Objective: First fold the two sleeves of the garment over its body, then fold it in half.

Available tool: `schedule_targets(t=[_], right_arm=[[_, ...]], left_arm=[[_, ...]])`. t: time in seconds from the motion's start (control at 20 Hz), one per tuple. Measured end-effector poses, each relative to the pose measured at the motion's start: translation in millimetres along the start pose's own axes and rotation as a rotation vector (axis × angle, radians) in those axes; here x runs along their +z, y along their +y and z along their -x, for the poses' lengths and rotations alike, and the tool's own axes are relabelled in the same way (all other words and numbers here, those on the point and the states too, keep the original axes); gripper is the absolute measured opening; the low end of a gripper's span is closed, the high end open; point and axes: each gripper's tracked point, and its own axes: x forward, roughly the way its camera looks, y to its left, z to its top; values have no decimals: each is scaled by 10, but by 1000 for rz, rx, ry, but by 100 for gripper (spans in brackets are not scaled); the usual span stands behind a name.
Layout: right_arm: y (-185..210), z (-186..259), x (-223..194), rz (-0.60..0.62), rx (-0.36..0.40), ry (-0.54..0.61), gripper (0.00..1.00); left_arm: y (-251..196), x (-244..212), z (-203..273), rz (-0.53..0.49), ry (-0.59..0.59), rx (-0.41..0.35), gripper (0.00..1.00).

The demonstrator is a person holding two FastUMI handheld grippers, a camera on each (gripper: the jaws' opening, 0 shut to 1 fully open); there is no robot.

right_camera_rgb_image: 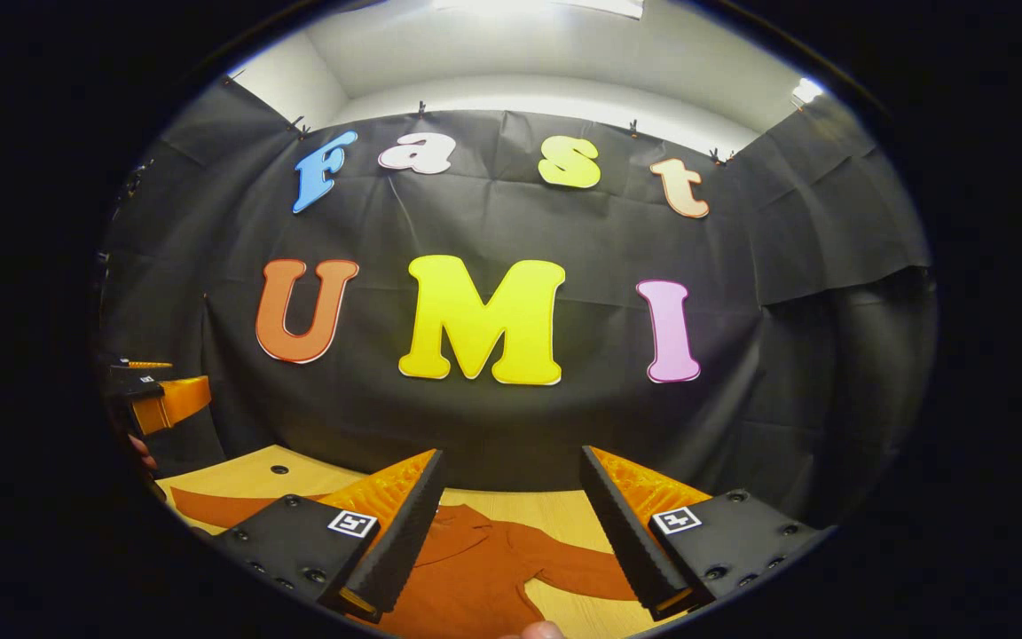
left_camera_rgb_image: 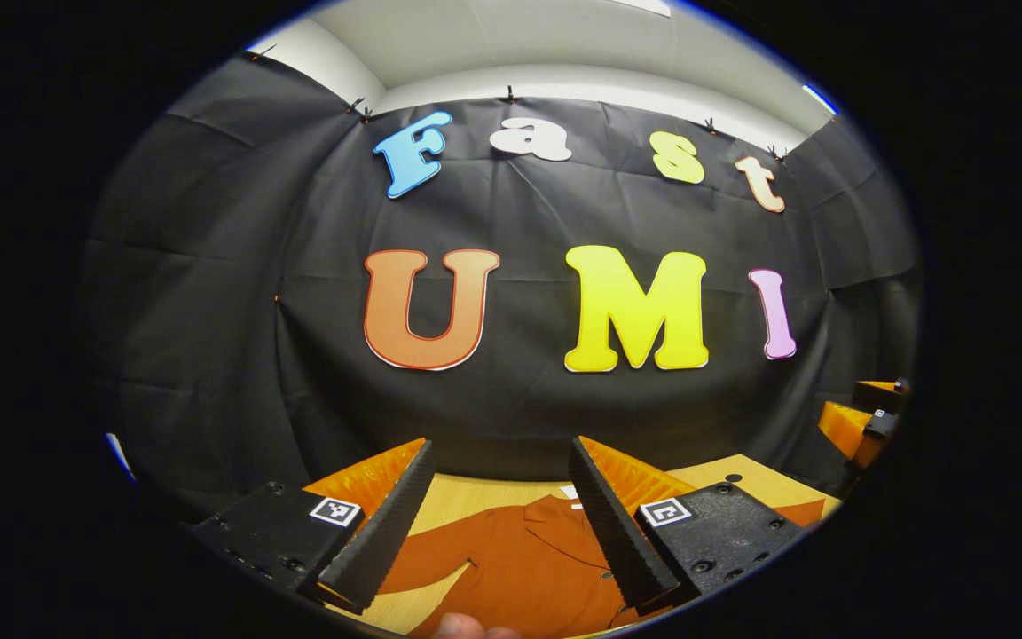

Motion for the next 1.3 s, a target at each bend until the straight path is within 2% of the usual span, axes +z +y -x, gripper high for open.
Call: schedule_targets(t=[0.05,0.1,0.15,0.25,0.5,0.8,1.3], right_arm=[[8,7,-5,5,10,3,94],[23,0,-11,8,21,1,96],[15,-1,5,15,21,-3,94],[-13,-4,13,26,21,-10,96],[-82,-44,-7,34,13,-18,94],[-179,-131,-14,8,-2,-18,95],[-286,-189,-115,-7,-7,14,95]], left_arm=[[8,4,0,2,-3,2,98],[-4,16,1,4,-5,2,98],[-9,5,-8,3,-5,1,98],[-21,-8,-22,1,1,3,98],[-108,-44,-43,-3,10,-9,98],[-215,-76,-85,-9,21,-29,98],[-203,-108,-118,-11,37,-19,99]])
